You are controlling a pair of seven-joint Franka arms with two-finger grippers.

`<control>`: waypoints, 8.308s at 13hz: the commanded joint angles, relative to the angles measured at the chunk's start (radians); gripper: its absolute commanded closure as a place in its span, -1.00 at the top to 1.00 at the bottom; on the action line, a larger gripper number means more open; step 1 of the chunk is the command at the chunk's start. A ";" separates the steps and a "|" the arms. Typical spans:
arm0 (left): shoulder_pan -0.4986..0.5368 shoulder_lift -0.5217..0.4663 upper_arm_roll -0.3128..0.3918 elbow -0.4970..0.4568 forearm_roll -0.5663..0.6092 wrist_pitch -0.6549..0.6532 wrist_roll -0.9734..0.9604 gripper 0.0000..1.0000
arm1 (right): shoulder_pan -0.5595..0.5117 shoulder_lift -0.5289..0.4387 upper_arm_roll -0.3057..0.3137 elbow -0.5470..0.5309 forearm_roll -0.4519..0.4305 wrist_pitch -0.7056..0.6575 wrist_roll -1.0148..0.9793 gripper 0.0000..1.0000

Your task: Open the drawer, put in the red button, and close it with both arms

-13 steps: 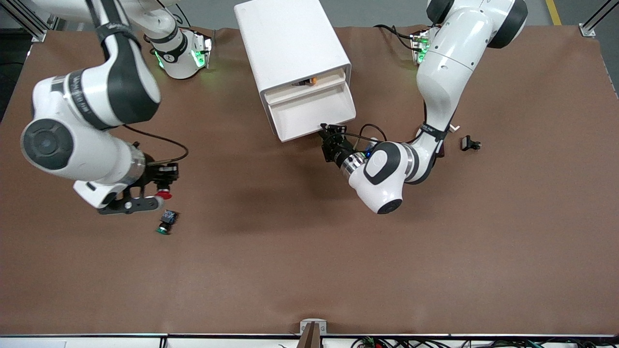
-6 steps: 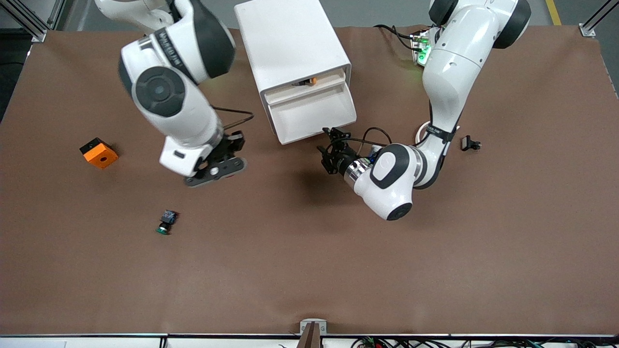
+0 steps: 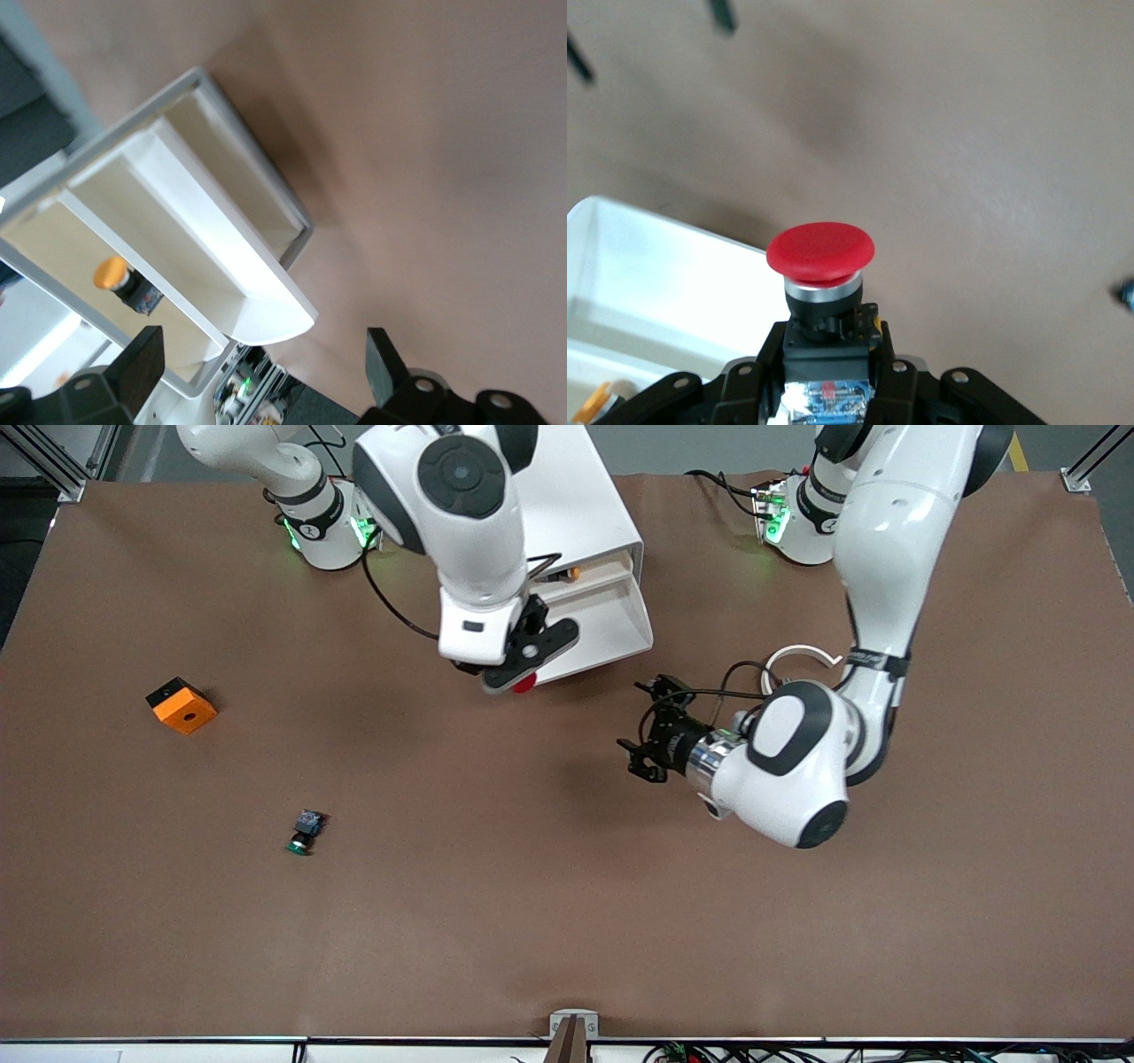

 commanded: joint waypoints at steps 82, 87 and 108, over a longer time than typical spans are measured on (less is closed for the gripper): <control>0.315 -0.814 -0.047 -0.428 0.756 0.074 1.534 1.00 | -0.691 -0.242 -0.023 -0.144 -0.096 -0.287 -0.748 1.00; 0.315 -0.824 -0.048 -0.428 0.758 0.071 1.545 1.00 | -0.734 -0.244 -0.014 -0.095 -0.094 -0.285 -0.452 1.00; 0.319 -0.813 -0.039 -0.411 0.769 0.066 1.527 1.00 | -0.772 -0.506 -0.021 -0.302 -0.008 -0.129 -0.031 1.00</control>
